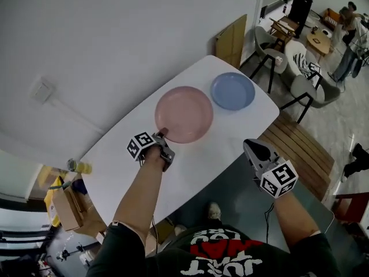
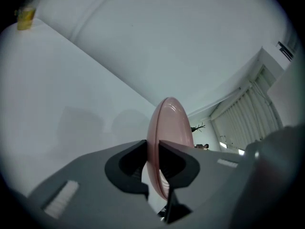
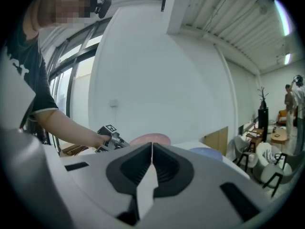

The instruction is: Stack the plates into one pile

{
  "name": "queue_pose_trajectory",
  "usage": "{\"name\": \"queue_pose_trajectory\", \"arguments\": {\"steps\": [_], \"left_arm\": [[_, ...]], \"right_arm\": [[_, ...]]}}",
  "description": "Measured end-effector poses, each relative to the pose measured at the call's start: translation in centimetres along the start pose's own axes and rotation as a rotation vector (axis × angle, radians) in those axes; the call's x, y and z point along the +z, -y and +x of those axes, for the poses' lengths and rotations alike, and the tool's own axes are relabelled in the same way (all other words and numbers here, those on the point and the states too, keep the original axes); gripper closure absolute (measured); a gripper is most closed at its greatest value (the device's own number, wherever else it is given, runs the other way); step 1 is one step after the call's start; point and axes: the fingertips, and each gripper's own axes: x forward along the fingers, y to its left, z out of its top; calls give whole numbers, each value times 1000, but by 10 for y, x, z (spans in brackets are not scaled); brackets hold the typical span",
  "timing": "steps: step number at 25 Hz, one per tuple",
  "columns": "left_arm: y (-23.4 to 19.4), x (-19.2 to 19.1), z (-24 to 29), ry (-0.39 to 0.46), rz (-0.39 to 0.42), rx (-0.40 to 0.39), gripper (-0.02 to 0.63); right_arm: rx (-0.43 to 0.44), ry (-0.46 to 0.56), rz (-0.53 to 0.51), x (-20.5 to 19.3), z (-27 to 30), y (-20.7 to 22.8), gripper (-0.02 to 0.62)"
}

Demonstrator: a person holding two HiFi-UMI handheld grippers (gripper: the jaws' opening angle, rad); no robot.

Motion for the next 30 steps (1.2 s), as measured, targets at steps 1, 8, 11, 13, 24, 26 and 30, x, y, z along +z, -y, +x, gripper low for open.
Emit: {"name": "queue_pose_trajectory", "arguments": {"steps": [1,8,11,13,24,26,30], "left_arm": [[19,-5,25,-15,6,-8,549],[95,-56,166,-98,29,2,545],[112,-74,205,-117,42,16,540],[116,-83,221,-122,52,33,537],[149,-113,239,-252,83,-106,371],[152,-118,228,-274,100,-121,364],[150,-114,188,-276,123,-165,364]], "right_arm": [[-37,2,3,-1,-12,19,584],[-251,-11,67,-28,-100,108,584],[-326,-28,99,-46,-133,126,584],[-367,-42,124,-58,-152,133,584],[-413,-68,168,-78,-188,133,584],[-398,-68,162,-78,-185,133,584],[-355,-49,150,-69,-169,126,584]]}}
